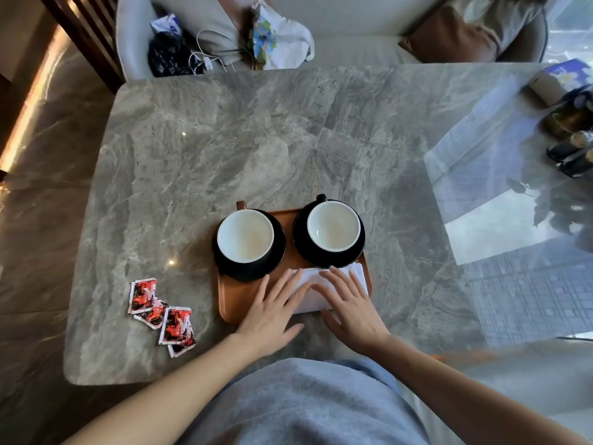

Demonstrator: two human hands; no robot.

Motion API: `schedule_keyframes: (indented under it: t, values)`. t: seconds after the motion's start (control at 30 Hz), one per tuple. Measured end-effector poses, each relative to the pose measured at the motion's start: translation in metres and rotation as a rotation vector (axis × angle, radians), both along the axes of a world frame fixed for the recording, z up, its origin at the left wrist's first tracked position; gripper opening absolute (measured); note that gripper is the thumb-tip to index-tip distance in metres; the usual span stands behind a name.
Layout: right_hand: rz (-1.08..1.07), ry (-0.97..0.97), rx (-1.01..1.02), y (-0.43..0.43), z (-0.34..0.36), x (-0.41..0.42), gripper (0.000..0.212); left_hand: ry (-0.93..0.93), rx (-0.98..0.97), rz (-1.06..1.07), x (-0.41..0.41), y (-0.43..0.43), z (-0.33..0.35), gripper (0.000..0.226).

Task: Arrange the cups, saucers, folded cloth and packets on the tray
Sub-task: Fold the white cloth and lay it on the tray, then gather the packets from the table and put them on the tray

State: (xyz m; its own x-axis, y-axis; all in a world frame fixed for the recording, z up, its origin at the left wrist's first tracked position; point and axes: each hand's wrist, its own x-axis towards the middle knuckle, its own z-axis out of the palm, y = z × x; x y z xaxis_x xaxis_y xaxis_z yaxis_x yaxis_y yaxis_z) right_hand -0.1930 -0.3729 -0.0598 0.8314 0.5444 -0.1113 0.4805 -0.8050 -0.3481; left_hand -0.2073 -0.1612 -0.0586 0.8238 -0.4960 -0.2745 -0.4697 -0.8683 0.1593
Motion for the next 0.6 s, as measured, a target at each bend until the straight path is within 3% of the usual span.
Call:
schedule_keyframes:
  t: [0.37,0.6]
  values:
    - [0.302,0.062,0.067,0.091,0.005,0.017,0.064,-0.037,-0.108,0.396,-0.042,0.061,0.005,0.071]
    - [0.522,0.103,0.074,0.154,-0.001,0.010,0.067,-0.068,-0.146,0.937,-0.089,0.115,-0.002,0.081]
